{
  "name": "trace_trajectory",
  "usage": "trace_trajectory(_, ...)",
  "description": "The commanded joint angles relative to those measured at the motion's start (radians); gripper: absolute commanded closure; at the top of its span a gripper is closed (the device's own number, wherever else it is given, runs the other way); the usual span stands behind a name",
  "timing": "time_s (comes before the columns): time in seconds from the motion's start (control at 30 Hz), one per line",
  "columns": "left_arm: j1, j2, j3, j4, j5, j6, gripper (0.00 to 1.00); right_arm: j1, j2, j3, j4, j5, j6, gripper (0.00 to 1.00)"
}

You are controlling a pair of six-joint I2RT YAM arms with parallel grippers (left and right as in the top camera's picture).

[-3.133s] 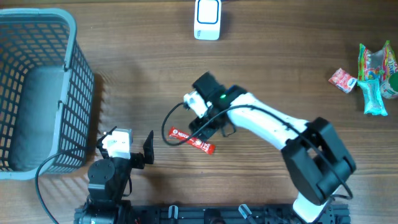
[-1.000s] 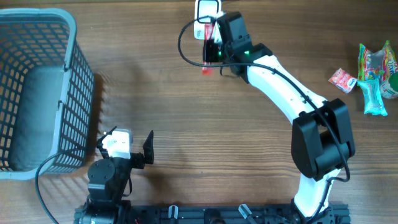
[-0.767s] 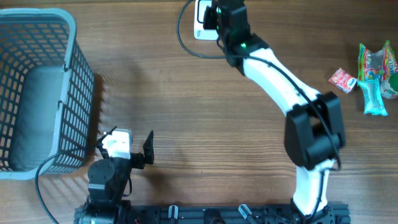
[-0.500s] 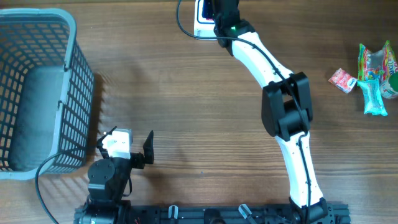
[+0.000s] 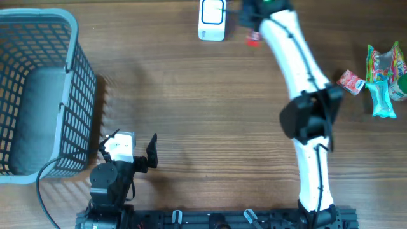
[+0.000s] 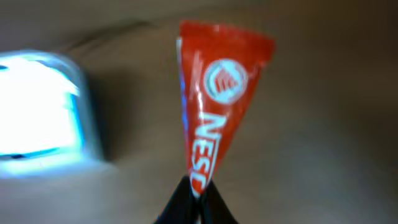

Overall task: Scan the item barcode
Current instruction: 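Carry the Nescafé stick to the scanner and hold it there, then move the Nescafé stick to the right table edge and release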

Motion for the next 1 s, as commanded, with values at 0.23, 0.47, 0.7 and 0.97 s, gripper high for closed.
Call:
trace_trajectory(0.23, -0.003, -0.005, -0.005, 0.006, 0.008, -0.006, 0.00, -0.555, -0.060, -0.006, -0.397, -0.010, 0.275, 0.96)
trace_trajectory(0.47, -0.003, -0.005, -0.005, 0.006, 0.008, -0.006, 0.00, -0.622, -0.048, -0.009, -0.290, -0.072, 0.278, 0.96)
trace_trajectory(0.7, -0.003, -0.005, -0.005, 0.006, 0.008, -0.006, 0.00, -0.558, 0.060, -0.062, 0.055, -0.216, 0.253, 0.96)
trace_trajectory(0.97, -0.003, -0.005, -0.005, 0.006, 0.008, -0.006, 0.00, -0.546, 0.191, -0.069, 0.080, -0.100, 0.222, 0.81)
